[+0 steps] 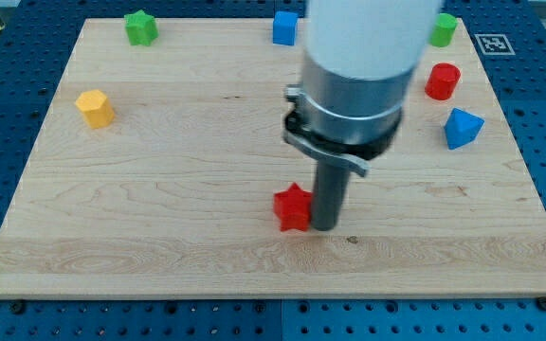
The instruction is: Move the red star towards bottom left corner
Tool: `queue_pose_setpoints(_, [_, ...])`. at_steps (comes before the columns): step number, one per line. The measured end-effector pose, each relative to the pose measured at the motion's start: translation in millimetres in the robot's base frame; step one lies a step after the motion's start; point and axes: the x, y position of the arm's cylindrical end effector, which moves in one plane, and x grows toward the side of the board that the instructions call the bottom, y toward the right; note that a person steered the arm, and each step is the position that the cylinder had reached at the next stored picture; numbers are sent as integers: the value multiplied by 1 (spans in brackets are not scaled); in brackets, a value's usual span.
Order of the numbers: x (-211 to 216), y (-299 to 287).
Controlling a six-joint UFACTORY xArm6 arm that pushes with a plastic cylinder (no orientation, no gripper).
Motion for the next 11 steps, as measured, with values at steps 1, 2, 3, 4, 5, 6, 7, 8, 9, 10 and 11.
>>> queue_pose_setpoints(1, [-22, -13])
queue_pose_setpoints(2, [-35, -18])
queue_pose_setpoints(3, [-35, -34])
queue_pose_setpoints(4, [-35, -65])
queue_pose_setpoints(5, [-32, -92])
queue_pose_setpoints(6, [-9, -96])
queue_pose_setpoints(7, [18, -101])
queue_pose_setpoints(8, [13, -123])
queue_pose_setpoints(9, [-7, -139])
queue_pose_setpoints(10, [-3, -154])
queue_pose_setpoints(11, [12, -171])
